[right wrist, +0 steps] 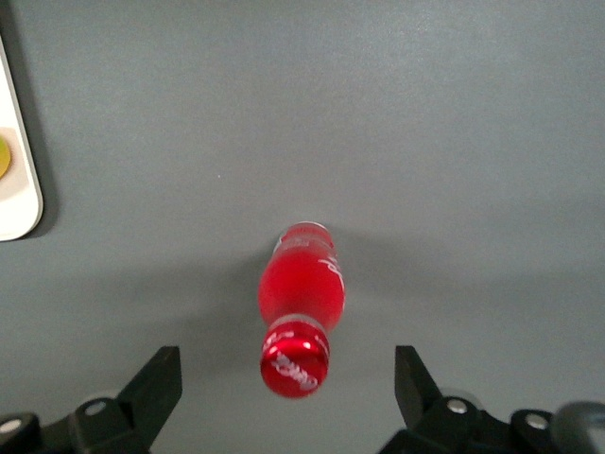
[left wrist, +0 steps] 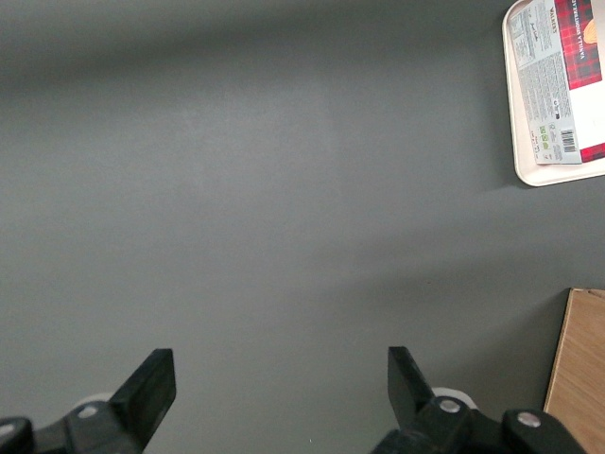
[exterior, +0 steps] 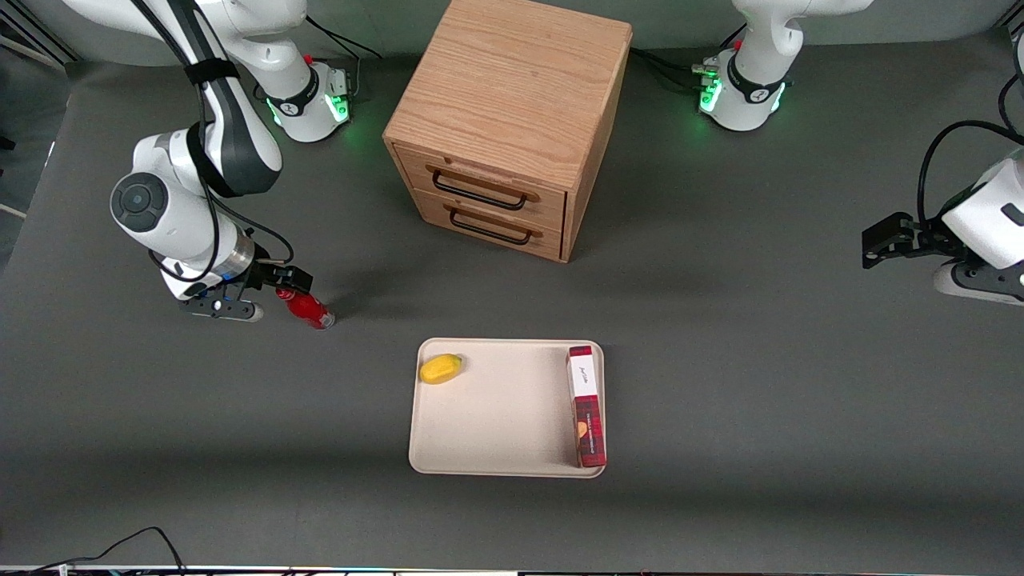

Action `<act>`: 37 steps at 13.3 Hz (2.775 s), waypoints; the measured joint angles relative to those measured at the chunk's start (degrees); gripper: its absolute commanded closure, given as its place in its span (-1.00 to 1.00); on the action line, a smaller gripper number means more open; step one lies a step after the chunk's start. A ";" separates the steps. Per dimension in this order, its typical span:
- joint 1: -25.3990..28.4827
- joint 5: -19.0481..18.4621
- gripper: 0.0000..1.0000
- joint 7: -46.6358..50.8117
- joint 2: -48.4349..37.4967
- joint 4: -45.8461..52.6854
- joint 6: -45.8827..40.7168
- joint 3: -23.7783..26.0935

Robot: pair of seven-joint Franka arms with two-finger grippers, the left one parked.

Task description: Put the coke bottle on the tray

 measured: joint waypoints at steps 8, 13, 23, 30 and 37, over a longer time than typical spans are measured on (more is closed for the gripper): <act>-0.03 -0.03 0.86 0.00 1.67 -2.42 4.70 -0.04; 0.03 -0.14 1.00 0.01 1.12 -2.43 4.40 0.01; 0.38 -0.42 1.00 -3.85 -5.92 36.77 -45.39 0.07; 5.45 -0.41 1.00 24.15 24.64 71.26 -45.74 9.64; 10.08 -6.00 1.00 42.20 45.31 73.72 -21.39 9.63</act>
